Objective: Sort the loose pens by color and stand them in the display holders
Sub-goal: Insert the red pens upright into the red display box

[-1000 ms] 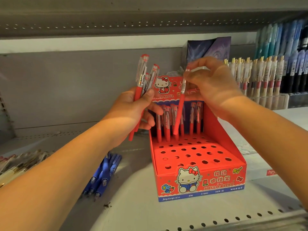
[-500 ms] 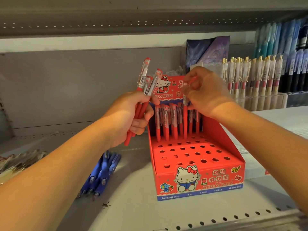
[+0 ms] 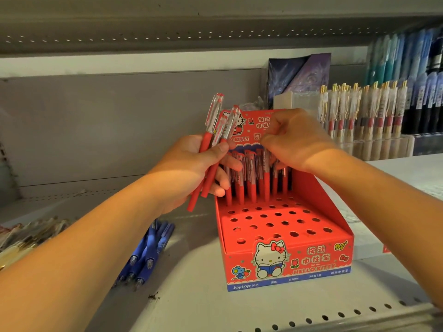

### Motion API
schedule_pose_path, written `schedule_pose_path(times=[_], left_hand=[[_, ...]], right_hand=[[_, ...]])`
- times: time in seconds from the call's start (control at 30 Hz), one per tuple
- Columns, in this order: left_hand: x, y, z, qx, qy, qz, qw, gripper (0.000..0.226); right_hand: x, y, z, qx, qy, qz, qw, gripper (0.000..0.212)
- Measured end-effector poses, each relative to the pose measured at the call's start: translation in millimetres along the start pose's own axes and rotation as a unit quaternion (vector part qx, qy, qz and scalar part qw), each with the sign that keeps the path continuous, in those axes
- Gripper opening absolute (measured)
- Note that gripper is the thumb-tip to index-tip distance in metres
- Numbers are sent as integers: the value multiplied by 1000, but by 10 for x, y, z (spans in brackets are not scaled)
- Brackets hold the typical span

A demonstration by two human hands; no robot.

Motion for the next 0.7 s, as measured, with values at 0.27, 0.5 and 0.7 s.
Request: schedule_pose_path(times=[0.27,0.5,0.7], left_hand=[[-2,5,17,11,0,25,1000,15],[-41,47,17,23,-9,73,997,18],[-64,85,31,16,-25,113,993,24]], right_hand=[[-37,13,46,-33,0,-9,999,9],[-85,-4,179,385,18,87,919,21],[-104,20,207,443,-8,112,889,10]])
Point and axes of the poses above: each hand's wrist, its own x-axis towards the middle knuckle, its own y-axis out of the palm, z = x × y, the point moved 4 cm from there along x, towards the middle knuckle, and after that the axes turned 4 degrees about -x, right-handed, at the moved point
